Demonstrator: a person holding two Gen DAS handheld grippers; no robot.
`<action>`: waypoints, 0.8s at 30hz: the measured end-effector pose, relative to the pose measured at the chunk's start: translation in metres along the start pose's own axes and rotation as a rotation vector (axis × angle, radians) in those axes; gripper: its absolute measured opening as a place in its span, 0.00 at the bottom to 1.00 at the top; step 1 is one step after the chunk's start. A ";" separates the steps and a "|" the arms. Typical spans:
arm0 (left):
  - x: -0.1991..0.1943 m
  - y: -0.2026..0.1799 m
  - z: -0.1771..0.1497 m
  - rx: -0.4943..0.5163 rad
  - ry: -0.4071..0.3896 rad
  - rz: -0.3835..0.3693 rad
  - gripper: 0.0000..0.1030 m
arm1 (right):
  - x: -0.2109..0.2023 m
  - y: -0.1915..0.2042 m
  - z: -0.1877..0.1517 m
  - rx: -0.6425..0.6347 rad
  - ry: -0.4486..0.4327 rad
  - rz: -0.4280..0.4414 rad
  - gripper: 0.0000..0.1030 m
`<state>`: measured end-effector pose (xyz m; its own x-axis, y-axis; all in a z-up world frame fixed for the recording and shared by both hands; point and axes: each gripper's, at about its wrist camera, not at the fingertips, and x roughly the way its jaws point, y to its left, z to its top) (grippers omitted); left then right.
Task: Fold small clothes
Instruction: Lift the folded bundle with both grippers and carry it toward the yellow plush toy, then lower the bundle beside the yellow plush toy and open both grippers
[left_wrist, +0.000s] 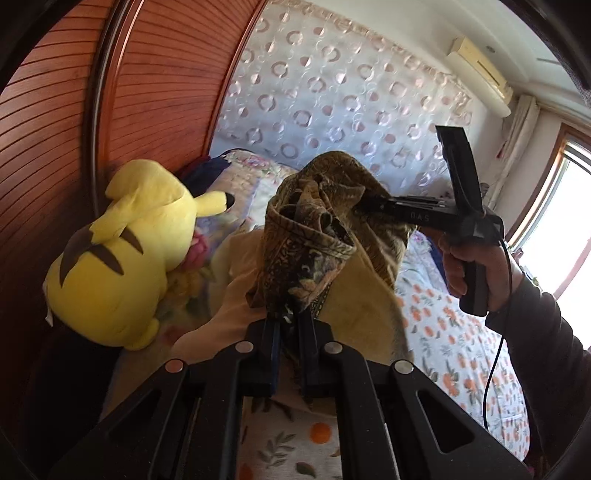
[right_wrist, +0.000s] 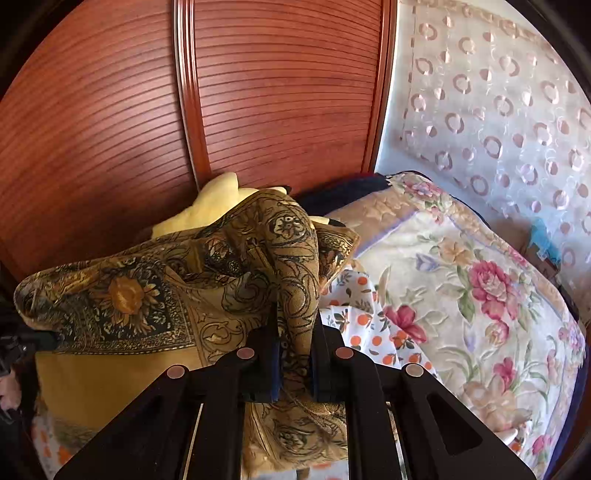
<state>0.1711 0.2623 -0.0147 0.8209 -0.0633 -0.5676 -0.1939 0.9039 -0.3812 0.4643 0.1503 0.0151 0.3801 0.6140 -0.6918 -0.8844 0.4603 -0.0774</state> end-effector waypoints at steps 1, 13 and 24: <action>0.001 0.002 -0.003 -0.002 0.003 0.009 0.08 | 0.006 0.000 0.003 -0.001 -0.008 0.000 0.11; -0.010 0.004 -0.014 0.028 -0.022 0.097 0.25 | -0.004 0.019 -0.018 0.029 -0.079 -0.140 0.33; -0.027 -0.023 0.007 0.122 -0.105 0.164 0.56 | 0.000 0.028 -0.050 0.079 -0.062 -0.036 0.36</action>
<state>0.1574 0.2463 0.0144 0.8366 0.1271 -0.5329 -0.2679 0.9434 -0.1957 0.4259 0.1309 -0.0227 0.4292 0.6337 -0.6436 -0.8468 0.5302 -0.0426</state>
